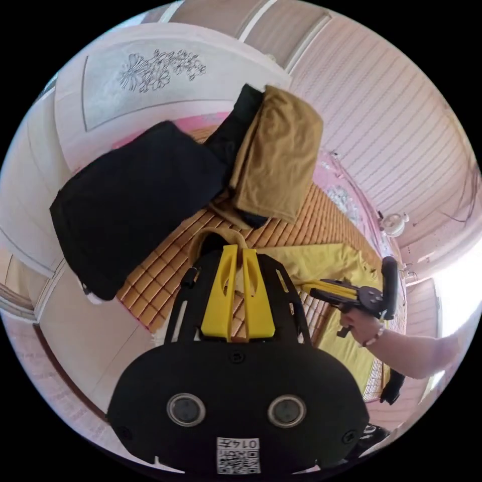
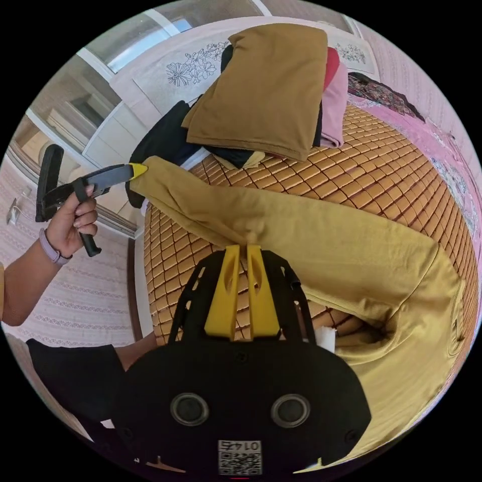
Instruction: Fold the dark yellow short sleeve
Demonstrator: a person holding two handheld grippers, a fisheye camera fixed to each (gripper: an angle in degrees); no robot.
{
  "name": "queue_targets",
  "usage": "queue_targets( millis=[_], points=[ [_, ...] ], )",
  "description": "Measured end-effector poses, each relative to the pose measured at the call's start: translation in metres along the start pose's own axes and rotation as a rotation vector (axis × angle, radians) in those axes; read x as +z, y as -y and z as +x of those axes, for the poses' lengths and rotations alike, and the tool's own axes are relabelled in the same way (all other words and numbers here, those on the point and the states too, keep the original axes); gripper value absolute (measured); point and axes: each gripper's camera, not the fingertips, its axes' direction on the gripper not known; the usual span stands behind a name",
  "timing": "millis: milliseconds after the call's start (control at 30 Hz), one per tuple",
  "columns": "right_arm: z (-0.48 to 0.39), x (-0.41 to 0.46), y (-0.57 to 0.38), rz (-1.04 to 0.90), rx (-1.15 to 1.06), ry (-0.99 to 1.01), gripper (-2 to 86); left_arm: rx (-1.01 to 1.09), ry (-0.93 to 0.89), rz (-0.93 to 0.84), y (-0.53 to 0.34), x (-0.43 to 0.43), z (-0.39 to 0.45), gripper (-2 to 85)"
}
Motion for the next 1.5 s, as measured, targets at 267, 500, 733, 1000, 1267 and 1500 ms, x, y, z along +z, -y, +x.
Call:
queue_targets(
  millis=[267,500,733,1000,1267,1500],
  points=[
    [0.064,-0.11,-0.028,0.323,0.188,0.146,6.0,0.448,-0.657,0.15,0.047,-0.032,0.152,-0.5],
    [0.135,-0.194,-0.217,0.043,0.62,-0.142,8.2,0.657,-1.32,-0.439,-0.055,0.032,0.333,2.7],
    [0.147,-0.227,-0.346,-0.205,1.002,-0.287,8.2,0.765,-0.821,-0.686,-0.114,0.089,0.323,3.0],
    [0.129,-0.218,-0.276,-0.073,0.765,-0.402,9.0,0.702,-0.298,-0.476,-0.048,0.126,0.319,6.4],
    [0.142,-0.193,-0.25,-0.216,0.672,-0.429,5.1,0.852,-0.143,-0.488,-0.044,0.181,0.395,8.1],
    [0.137,-0.26,-0.238,-0.129,0.709,-0.344,2.9,0.847,-0.071,-0.477,-0.029,0.181,0.408,3.4]
  ],
)
